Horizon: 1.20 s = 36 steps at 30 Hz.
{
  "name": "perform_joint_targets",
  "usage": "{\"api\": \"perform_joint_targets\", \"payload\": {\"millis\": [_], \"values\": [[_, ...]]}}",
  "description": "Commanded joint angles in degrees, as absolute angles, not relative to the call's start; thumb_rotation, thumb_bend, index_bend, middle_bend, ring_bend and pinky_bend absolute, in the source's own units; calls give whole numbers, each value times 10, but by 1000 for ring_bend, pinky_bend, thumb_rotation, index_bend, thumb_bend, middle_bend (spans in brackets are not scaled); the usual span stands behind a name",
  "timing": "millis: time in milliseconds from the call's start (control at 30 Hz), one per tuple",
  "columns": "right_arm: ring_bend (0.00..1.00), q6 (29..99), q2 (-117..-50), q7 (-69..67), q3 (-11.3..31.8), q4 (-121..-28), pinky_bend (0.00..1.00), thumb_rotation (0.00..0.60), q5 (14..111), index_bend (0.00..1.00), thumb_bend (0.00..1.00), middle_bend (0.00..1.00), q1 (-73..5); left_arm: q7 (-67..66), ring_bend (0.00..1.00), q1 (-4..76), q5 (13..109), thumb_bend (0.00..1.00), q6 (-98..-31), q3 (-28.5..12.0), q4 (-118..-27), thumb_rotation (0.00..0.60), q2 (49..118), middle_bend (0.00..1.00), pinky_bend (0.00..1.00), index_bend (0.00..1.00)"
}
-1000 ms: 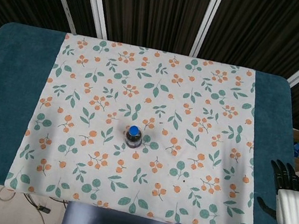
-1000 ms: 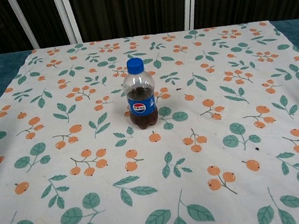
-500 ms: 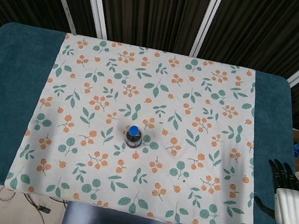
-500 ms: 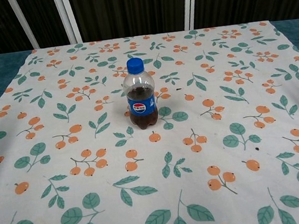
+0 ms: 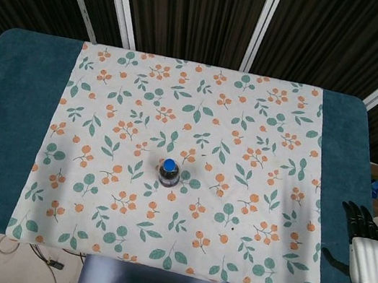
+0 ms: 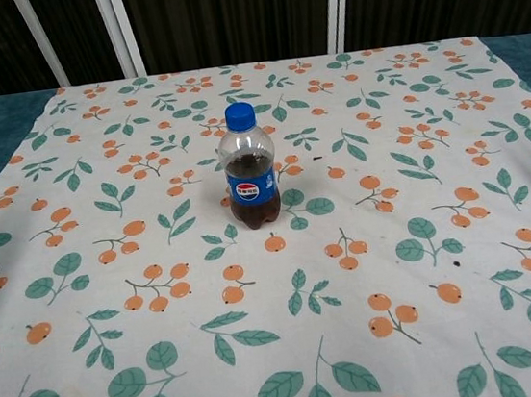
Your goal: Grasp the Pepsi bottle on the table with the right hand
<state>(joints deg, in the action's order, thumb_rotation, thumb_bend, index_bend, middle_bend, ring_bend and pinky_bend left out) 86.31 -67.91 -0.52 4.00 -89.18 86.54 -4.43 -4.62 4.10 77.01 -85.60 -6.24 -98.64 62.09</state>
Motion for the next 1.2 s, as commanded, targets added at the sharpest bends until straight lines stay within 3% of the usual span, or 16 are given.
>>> {"api": "perform_joint_targets", "payload": {"millis": [33, 200, 400, 767, 1200], "values": [[48, 846, -669, -47, 33, -902, 200, 600, 875, 11, 211, 96, -51, -48, 112, 42, 769, 544, -854, -62, -985, 600, 621, 50, 36, 178], [54, 805, -674, -85, 49, -897, 201, 600, 870, 13, 211, 100, -85, -47, 112, 43, 769, 545, -853, -63, -986, 600, 622, 50, 36, 178], [56, 683, -689, -158, 69, -903, 200, 600, 850, 10, 211, 103, -163, -48, 112, 46, 763, 545, -847, -65, -985, 600, 622, 51, 36, 178], [56, 541, -779, -187, 122, -888, 201, 600, 774, 11, 210, 103, -281, -46, 112, 45, 765, 544, -852, -66, -983, 600, 623, 50, 37, 178], [70, 462, -903, -192, 154, -818, 201, 600, 688, 26, 184, 133, -363, -47, 112, 46, 765, 545, -847, -65, -981, 600, 623, 50, 36, 178]]}}
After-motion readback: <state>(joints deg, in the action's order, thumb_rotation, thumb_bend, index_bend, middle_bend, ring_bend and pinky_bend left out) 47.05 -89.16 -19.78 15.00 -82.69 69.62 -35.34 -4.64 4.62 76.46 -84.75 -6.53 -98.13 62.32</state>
